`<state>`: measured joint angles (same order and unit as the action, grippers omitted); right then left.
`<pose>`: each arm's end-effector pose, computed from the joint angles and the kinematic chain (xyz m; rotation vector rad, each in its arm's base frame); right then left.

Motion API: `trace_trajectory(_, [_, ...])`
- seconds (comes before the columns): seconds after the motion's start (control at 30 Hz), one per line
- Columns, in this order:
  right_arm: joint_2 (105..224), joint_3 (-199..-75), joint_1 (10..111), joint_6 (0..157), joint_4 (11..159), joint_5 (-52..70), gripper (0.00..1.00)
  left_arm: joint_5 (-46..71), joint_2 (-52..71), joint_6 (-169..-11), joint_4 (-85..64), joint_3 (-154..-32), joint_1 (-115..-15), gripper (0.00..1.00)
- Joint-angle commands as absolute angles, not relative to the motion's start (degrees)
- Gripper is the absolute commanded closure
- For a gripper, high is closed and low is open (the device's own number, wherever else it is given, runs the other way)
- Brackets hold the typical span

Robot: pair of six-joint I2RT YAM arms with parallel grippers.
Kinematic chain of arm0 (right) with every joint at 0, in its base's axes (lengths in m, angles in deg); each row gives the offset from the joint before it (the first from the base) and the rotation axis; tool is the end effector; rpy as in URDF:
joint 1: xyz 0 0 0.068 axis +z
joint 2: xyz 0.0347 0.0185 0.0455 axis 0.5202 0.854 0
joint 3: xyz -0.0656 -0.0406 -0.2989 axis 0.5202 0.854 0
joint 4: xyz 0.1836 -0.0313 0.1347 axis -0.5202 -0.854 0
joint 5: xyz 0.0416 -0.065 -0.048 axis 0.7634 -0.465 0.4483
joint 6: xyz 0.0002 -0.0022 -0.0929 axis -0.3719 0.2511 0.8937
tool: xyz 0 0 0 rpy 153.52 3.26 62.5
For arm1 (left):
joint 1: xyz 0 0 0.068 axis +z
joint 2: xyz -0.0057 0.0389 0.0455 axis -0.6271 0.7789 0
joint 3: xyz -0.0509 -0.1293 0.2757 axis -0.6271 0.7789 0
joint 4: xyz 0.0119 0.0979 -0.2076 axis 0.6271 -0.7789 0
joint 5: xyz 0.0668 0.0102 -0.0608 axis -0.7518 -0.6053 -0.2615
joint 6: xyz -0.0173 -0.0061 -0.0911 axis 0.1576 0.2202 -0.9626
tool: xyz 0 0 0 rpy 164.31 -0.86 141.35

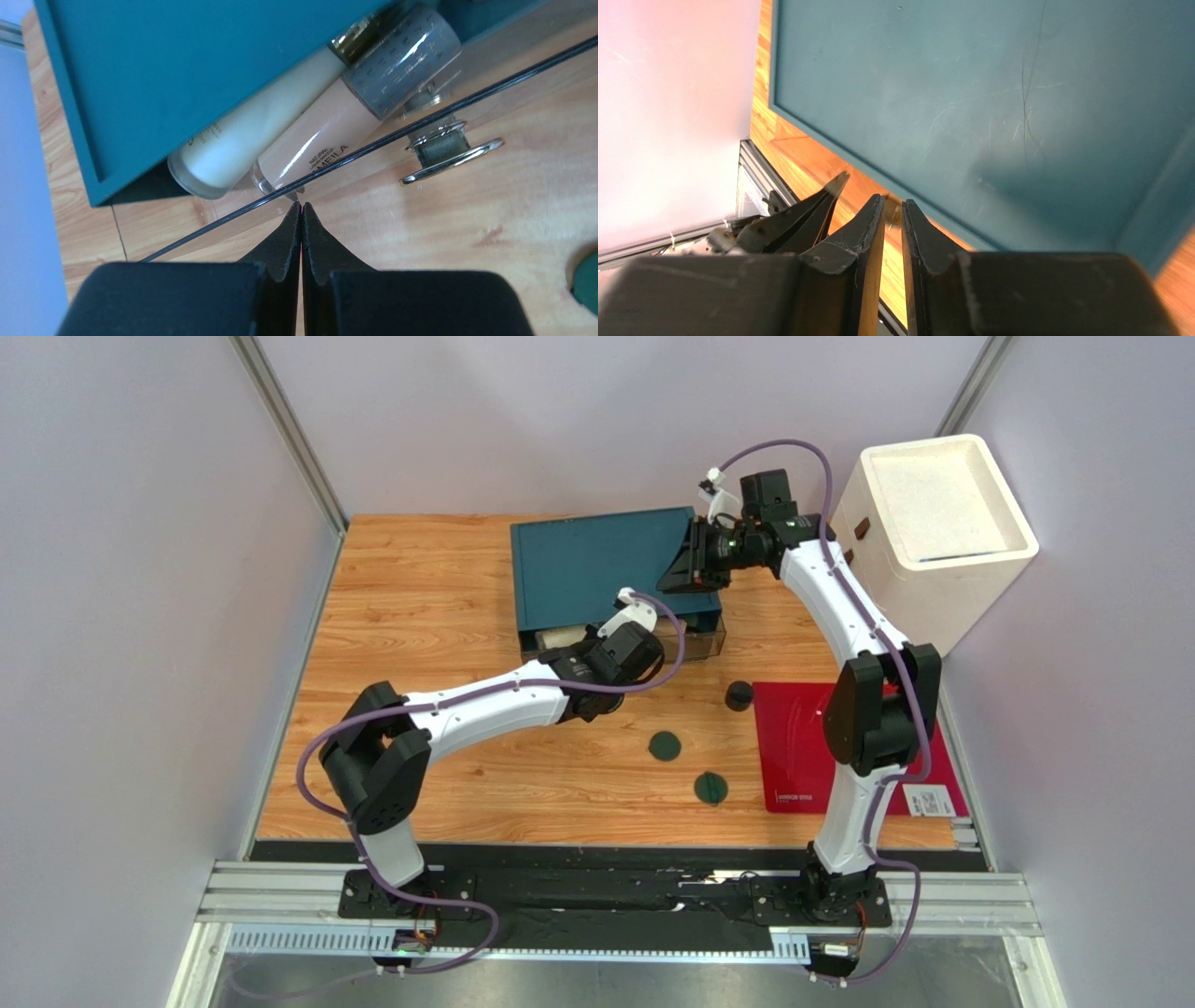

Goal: Organize the makeup

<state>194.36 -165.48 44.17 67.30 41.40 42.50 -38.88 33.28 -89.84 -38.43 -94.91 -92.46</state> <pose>0.4080 0.1494 0.3226 -0.2213 2.4573 1.1186 0.2656 -0.2644 0.2678 0.5005 2.1407 0.3145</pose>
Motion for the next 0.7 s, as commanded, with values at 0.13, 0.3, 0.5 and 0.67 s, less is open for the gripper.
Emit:
trace_trajectory(0.13, [183.19,-161.35,43.65,68.31,43.28,40.58,0.80,-42.42,38.84,-90.64,-36.76,-105.28,-88.23,1.00])
trace_trajectory(0.3, [177.30,-155.03,43.65,69.63,43.90,38.91,0.79,-40.66,40.34,-90.02,-36.42,-107.39,-86.83,1.00])
trace_trajectory(0.5, [170.71,-148.17,43.74,70.86,43.20,37.59,0.79,-37.50,40.52,-87.74,-36.16,-108.54,-86.30,1.00])
trace_trajectory(0.67, [164.04,-141.58,44.09,72.62,44.07,36.45,0.76,-27.22,34.83,-82.91,-35.63,-107.31,-86.38,1.00])
